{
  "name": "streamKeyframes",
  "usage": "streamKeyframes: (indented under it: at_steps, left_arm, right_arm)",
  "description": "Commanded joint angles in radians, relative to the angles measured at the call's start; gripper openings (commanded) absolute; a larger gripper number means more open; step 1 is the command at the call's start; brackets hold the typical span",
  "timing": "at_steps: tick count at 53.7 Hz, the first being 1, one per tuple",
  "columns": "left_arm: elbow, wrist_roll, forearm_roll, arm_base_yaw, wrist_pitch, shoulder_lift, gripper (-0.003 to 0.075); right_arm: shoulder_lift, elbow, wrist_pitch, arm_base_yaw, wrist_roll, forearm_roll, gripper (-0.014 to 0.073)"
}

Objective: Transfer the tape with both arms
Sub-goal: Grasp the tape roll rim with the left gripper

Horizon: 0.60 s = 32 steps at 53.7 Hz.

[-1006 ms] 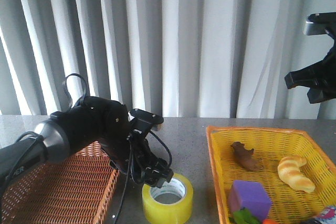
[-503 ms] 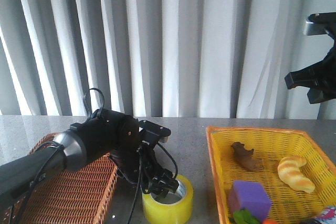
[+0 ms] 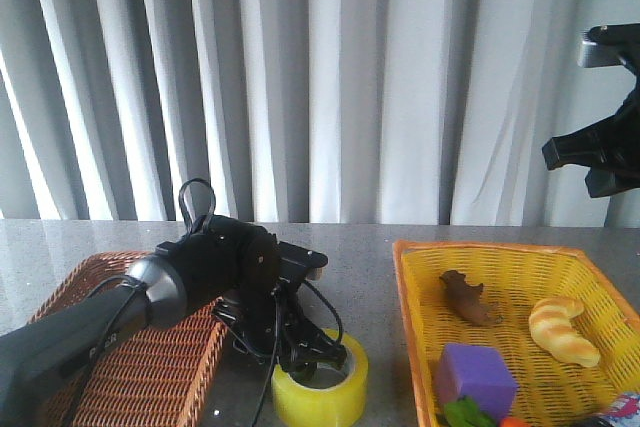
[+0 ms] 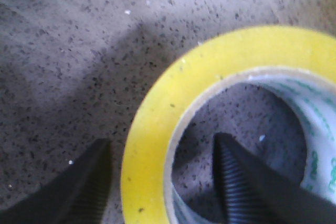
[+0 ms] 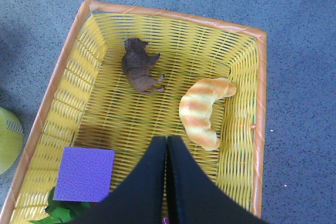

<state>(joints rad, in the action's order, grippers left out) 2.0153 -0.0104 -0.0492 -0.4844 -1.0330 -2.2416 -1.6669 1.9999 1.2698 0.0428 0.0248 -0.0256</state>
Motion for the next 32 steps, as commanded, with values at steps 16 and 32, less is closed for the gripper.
streamKeyframes:
  at_steps: [16, 32]
  left_arm:
    - [0.118, -0.048, 0.020, -0.003, -0.003, 0.065, 0.0018]
    - [0.124, -0.048, 0.020, -0.003, -0.011, 0.073, -0.0007]
  right_arm:
    - [0.049, 0.024, -0.033, -0.006, 0.007, -0.005, -0.0008]
    - [0.049, 0.024, -0.033, -0.006, 0.007, -0.005, -0.0008]
